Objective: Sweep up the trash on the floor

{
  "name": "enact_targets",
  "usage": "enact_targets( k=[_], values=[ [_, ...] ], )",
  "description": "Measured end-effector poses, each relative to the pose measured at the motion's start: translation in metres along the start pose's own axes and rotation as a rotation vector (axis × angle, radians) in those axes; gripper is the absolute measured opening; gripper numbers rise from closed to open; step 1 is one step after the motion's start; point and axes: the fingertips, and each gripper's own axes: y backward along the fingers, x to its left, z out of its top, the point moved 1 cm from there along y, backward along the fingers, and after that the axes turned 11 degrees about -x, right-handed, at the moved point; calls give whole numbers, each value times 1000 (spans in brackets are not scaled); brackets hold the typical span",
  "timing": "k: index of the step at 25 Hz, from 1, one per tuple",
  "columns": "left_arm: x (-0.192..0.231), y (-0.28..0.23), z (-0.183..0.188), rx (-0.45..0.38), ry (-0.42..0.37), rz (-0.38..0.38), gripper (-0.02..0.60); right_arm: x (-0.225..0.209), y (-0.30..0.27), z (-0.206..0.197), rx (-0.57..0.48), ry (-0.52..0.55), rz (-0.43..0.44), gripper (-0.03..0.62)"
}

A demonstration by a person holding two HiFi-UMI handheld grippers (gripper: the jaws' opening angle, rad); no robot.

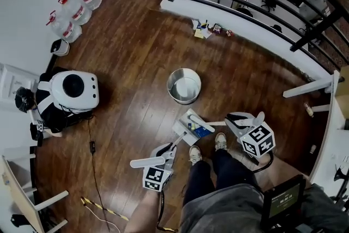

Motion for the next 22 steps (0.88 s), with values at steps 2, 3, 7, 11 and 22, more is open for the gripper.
enact_targets(
  k=[2, 3, 7, 11, 22],
  values=[
    [1, 1, 0, -2, 1, -1, 41, -18, 7, 8, -19, -25, -52, 51],
    [1, 2, 0, -2, 1, -3, 41, -27, 12, 12, -28, -32, -75, 51],
    [-2, 1, 1, -5, -8, -15, 41, -51, 29, 22, -56, -32, -150, 51],
    [-5, 0, -2, 7, -5, -16, 41, -64, 36, 9, -53, -8, -214, 51],
    [-8, 2, -9, -13, -16, -16, 41, -26, 0, -28, -75, -99, -231, 51]
  ],
)
